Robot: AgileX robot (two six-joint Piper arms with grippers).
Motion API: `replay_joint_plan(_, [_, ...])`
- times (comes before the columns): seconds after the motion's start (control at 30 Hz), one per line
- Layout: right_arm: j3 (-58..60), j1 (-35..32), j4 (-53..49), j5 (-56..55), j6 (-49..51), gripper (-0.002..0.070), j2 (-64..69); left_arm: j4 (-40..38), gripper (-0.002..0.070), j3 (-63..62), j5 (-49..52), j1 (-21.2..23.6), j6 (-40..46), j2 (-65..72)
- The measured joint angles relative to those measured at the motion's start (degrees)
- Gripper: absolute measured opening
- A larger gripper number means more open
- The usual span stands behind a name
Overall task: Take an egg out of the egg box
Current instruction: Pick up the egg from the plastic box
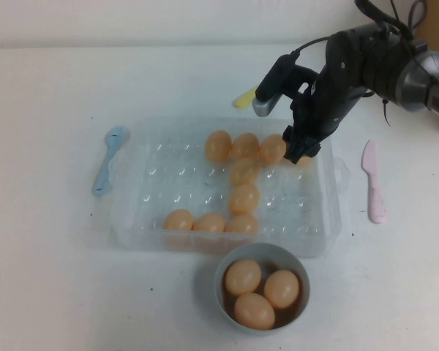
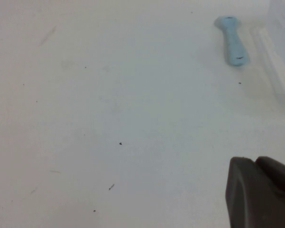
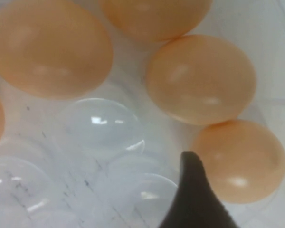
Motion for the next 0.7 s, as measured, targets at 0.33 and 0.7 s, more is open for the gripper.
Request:
replay_joint_plan(0.33, [0.00,0.00,0.44,-0.85,0.00,0.0494,1.87,0.00,-0.0005,0.00,0.00,0.00,0.00,0.00])
replay_joint_plan(0.7, [-0.13,0.00,0.00,-2.24,0.04,0.0447,3.29,0.00,-0.0005,0.00,0.00,0.00,0.00,0.00])
